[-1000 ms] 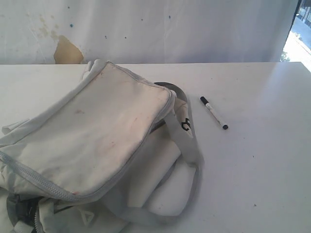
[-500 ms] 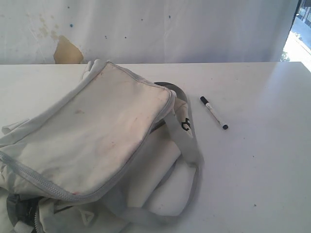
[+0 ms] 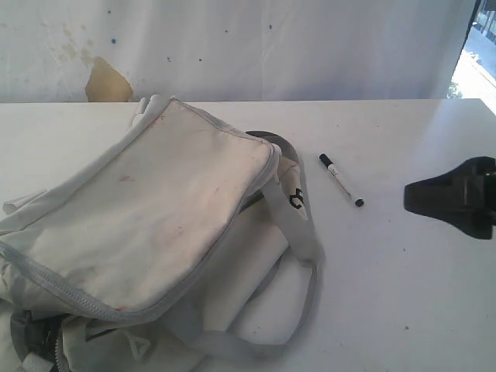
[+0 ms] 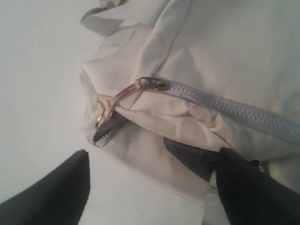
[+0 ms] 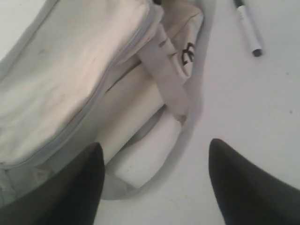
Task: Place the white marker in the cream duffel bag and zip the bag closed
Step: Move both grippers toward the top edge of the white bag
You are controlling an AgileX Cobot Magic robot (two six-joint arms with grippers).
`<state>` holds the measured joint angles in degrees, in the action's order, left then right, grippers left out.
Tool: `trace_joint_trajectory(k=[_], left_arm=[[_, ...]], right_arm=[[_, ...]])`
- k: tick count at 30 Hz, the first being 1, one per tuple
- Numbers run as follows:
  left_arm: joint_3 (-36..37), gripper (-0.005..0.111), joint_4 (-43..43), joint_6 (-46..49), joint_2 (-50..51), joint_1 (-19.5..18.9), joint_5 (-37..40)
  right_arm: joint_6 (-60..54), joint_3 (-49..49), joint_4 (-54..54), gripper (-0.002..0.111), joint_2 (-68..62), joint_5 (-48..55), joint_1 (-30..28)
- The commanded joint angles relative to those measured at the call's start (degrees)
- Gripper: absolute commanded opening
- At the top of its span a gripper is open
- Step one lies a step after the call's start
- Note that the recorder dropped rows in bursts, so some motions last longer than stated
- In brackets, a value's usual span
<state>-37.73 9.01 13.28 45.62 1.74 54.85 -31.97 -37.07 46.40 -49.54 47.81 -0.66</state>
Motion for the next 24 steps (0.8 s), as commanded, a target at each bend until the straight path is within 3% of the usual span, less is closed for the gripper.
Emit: trace_joint_trajectory(k=[1,5,10,18,24], left_arm=[[-0.2,0.085,1.2,0.0,4.6,0.2,-1.2],[-0.5,0.085,1.2,1.7,8.5,0.2,-4.2],[-3.8,0.085,5.9,3.6,13.4,0.2,1.4],[-12.6,0.085,5.6,-0.4,17.7,0.2,0.8],[-17.1,0.085,5.7,-2.3,23.8,0.2,1.5]], right_arm=[[-5.8,-1.5,5.7,0.060,-3.9,1.1,0.3],[-8.4,-1.7,5.8,0.060,-5.5,1.0,0.3],[-8.4,-1.7,5.8,0.060,-6.6,1.0,0.3],[-8.2,-1.7,8.5,0.061,-8.3,2.2,0.3],[-10.0,-1.7,13.4,0.070,-13.6,2.6,0.3]])
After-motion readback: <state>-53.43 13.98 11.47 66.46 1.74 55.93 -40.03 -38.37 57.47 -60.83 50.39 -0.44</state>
